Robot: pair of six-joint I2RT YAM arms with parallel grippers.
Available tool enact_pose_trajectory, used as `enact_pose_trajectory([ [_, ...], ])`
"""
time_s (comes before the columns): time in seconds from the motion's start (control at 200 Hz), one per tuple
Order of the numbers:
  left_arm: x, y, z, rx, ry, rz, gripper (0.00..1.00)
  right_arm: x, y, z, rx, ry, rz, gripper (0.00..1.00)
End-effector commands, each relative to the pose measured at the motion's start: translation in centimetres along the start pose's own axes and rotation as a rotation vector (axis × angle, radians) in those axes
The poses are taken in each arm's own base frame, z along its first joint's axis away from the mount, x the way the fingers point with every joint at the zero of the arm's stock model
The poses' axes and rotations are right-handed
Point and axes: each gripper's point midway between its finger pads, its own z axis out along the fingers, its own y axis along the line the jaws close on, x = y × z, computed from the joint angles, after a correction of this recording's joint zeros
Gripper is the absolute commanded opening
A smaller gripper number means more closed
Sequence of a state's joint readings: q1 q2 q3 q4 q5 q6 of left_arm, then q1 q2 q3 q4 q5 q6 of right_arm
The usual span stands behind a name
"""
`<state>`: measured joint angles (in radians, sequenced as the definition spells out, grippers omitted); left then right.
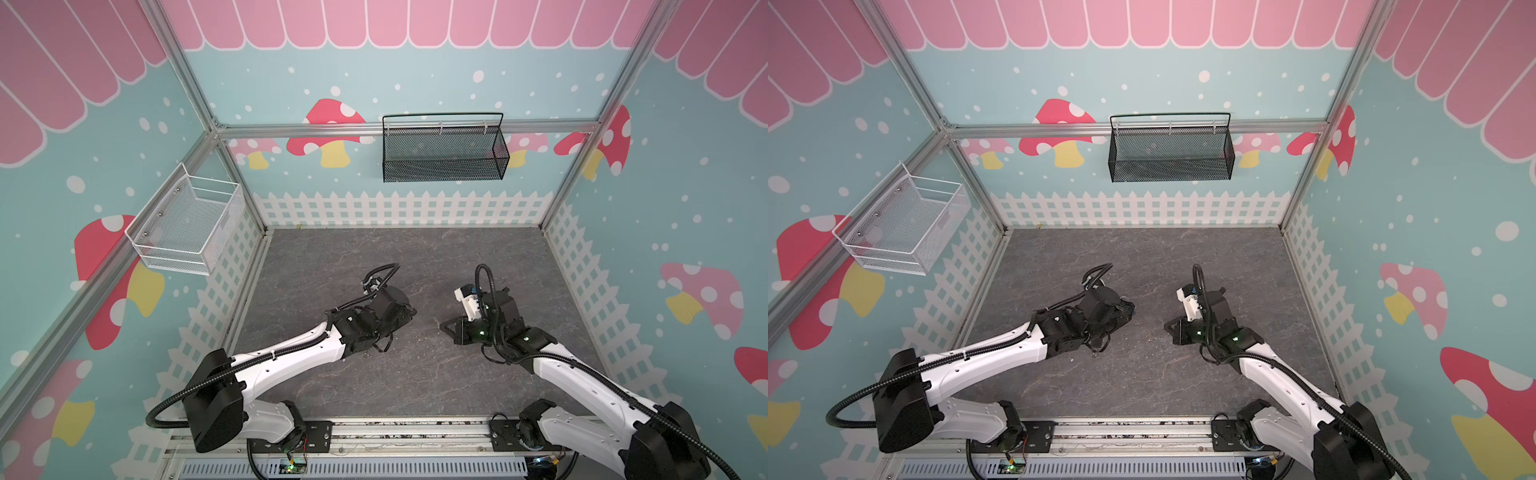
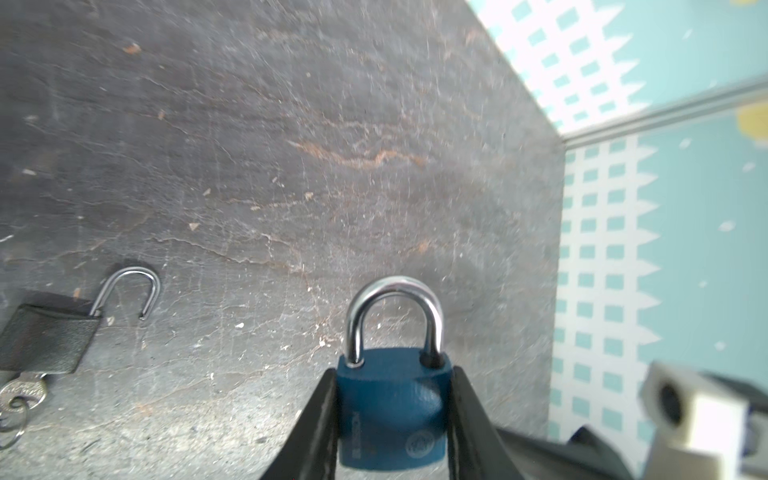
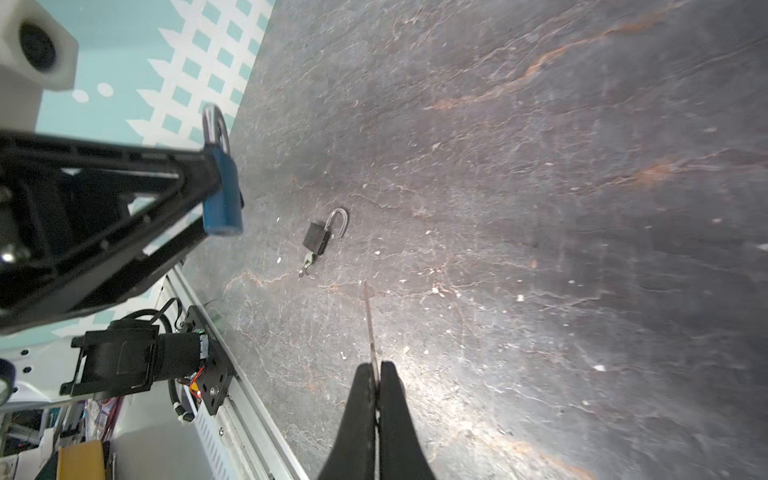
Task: Unlock with the key
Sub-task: 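Lift the blue padlock with the left gripper toward the key in the right gripper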
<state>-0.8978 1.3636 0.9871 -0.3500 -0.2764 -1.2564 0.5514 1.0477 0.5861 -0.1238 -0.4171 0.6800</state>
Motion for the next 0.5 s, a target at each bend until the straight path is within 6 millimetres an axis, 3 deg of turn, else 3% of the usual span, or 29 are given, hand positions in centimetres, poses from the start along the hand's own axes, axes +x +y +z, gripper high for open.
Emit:
enact_pose_trajectory([
  [0.0,-2.0,-1.0,-0.9,0.058,-0.094,-0.125,0.00,-0.9,2.2,1.1,-0.052,-0.070,0.003,0.00],
  [0.29,-2.0,-0.5,-1.0,0.044,-0.097,-0.143,0.00,-1.5,6.7,2.6,-0.168,-0.116,-0.031,0.00],
  [0.495,-2.1,-0.1,-1.1,0.042,-0.104,-0.150,0.00,-2.2,7.3,2.8,-0.158,-0.175,-0.003,0.00],
])
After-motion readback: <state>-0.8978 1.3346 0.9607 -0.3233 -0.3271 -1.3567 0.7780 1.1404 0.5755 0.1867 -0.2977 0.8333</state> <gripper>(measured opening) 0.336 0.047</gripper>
